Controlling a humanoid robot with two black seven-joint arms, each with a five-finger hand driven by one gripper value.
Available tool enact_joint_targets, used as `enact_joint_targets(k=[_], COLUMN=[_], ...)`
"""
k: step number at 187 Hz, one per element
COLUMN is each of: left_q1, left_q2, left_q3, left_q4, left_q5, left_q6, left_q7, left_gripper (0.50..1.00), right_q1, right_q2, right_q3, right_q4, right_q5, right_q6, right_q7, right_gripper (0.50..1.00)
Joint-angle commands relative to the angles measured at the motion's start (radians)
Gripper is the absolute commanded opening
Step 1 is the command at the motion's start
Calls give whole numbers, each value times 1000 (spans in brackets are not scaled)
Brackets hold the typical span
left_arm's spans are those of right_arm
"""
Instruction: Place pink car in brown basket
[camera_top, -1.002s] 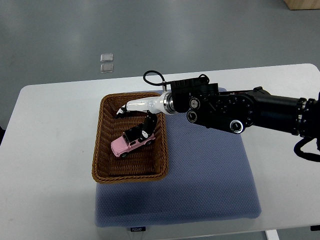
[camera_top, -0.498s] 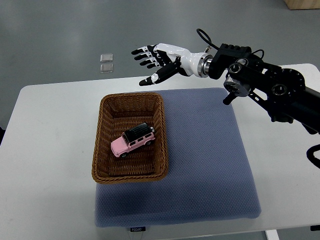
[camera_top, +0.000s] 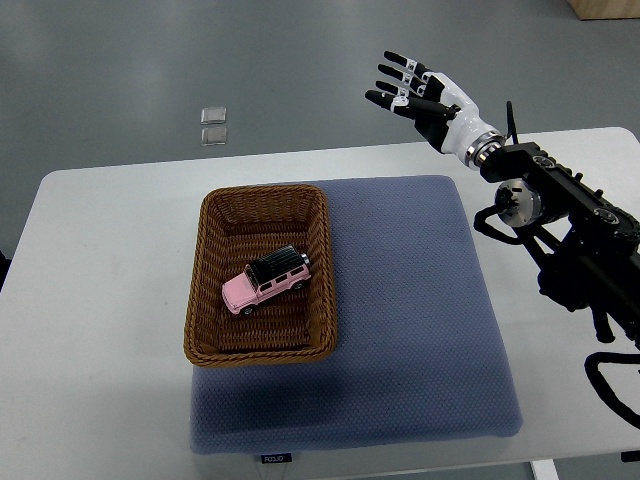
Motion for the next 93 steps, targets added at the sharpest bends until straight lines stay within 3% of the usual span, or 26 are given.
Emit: enact_joint_targets(k=[1,93], left_q1=[0,0], left_q2=[0,0], left_q3=[0,0], left_q4=[0,0], left_q5=[0,0], left_q6=[0,0], left_q7=[0,0], left_gripper=[1000,1000], right_q1=[-19,-80], right_q2=[5,2], right_q3=[32,37], right_q4=[-36,-155], right_q5=[76,249], right_q6=[-17,-66], right_q7=[25,62], right_gripper=[903,903])
